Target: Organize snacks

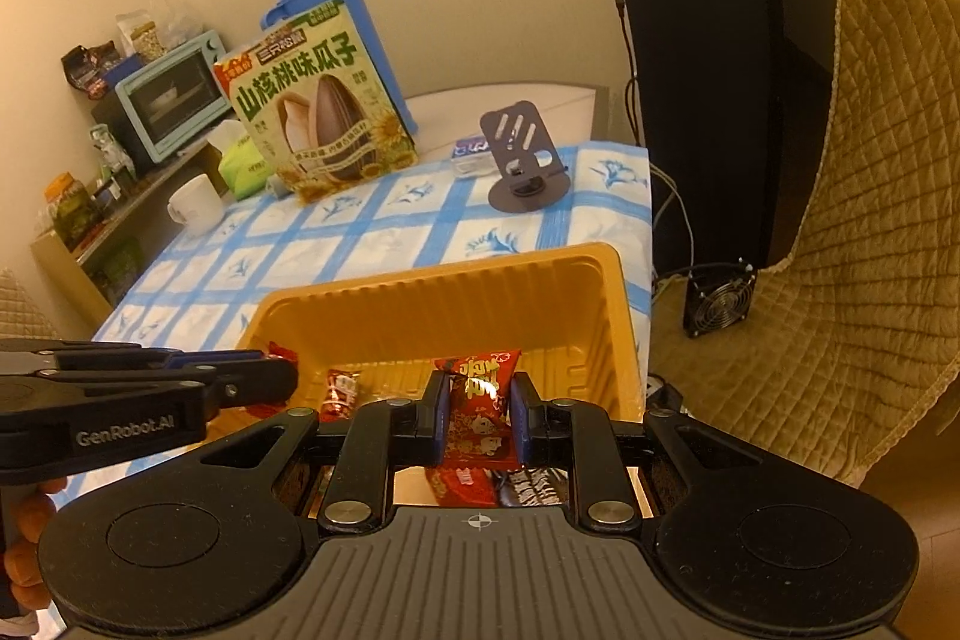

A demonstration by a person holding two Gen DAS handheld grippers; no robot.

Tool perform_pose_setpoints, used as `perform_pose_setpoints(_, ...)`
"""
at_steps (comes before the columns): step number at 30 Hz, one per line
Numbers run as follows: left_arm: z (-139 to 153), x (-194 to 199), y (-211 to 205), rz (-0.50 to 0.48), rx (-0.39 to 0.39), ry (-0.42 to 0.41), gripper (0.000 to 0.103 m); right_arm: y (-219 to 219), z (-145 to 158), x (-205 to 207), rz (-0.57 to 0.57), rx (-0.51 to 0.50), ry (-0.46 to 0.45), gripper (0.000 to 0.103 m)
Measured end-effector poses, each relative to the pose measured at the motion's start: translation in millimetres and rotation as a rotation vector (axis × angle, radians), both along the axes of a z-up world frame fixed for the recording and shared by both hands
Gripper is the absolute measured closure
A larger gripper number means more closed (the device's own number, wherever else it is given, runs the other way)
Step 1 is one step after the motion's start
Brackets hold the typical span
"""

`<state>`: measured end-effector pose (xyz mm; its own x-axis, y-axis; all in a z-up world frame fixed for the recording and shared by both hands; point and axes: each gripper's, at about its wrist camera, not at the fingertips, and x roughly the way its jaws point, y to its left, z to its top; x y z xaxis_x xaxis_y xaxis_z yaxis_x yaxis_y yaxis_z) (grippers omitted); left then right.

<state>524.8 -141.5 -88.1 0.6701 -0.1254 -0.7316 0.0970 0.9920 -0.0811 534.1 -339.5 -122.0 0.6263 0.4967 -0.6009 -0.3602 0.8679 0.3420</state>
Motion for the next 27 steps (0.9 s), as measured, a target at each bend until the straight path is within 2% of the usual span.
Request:
perform_pose_setpoints(13, -22, 21, -6, 0.014, -0.001, 0.057, 0.089, -2, -9, 12, 0.018, 0.007, 0.021, 0.082)
perform_pose_setpoints(21, -23, 24, -4, 0.021, -0.003, 0.059, 0.088, 1, -11, 16, 0.031, 0.016, 0.025, 0.082)
perform_pose_setpoints(27, -21, 17, 7, 0.036, 0.005, 0.050, 0.082, 7, -10, 21, 0.046, 0.014, 0.021, 0.082)
